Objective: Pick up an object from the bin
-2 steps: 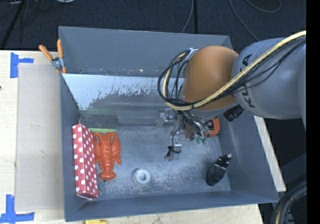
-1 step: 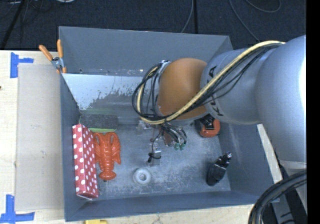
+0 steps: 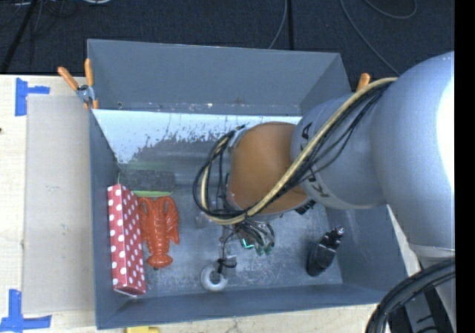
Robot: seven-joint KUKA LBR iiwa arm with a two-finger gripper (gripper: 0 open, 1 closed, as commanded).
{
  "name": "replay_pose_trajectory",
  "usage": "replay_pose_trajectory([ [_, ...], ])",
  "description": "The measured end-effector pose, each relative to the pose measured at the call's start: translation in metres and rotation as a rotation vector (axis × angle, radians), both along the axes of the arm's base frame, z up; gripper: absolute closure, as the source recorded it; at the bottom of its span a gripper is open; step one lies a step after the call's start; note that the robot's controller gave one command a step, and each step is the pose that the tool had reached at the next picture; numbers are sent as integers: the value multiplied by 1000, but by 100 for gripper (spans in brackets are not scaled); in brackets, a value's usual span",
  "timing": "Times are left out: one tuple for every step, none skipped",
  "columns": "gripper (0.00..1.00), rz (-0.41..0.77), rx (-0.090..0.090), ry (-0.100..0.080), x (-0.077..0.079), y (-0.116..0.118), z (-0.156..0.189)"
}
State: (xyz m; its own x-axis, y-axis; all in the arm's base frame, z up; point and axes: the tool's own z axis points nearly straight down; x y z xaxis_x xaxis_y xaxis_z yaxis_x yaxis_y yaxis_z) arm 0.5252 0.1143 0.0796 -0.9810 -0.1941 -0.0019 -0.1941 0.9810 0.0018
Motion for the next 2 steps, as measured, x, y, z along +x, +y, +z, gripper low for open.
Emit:
replay_pose_trajectory([
  [0,43,1,-19,-43,3,-7],
  [100,41,-1,-1,-47,3,-8],
])
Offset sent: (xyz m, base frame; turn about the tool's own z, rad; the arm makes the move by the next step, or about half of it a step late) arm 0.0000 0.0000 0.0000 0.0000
